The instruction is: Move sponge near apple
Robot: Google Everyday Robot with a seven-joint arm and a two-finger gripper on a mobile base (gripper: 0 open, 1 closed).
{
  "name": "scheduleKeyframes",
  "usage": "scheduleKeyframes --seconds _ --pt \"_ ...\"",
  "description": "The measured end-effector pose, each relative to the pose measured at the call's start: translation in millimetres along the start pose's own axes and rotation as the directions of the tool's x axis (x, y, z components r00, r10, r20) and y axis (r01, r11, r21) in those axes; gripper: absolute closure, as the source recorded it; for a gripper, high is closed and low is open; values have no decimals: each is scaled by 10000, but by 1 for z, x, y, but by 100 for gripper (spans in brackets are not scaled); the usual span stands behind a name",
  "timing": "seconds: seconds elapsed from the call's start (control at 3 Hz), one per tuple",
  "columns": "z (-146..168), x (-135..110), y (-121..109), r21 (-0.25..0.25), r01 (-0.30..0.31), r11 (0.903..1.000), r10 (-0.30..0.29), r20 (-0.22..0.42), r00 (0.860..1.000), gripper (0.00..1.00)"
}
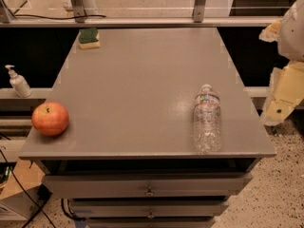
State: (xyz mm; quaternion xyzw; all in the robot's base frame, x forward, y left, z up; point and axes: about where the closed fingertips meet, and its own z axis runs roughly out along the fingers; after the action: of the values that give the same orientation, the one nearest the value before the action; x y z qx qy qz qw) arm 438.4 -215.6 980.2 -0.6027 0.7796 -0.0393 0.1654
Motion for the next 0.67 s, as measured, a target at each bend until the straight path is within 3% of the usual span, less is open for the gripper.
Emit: scheduleKeyframes --seconds 0.67 --pt "-1 -4 -2 126 44 9999 -47 275 9996 0"
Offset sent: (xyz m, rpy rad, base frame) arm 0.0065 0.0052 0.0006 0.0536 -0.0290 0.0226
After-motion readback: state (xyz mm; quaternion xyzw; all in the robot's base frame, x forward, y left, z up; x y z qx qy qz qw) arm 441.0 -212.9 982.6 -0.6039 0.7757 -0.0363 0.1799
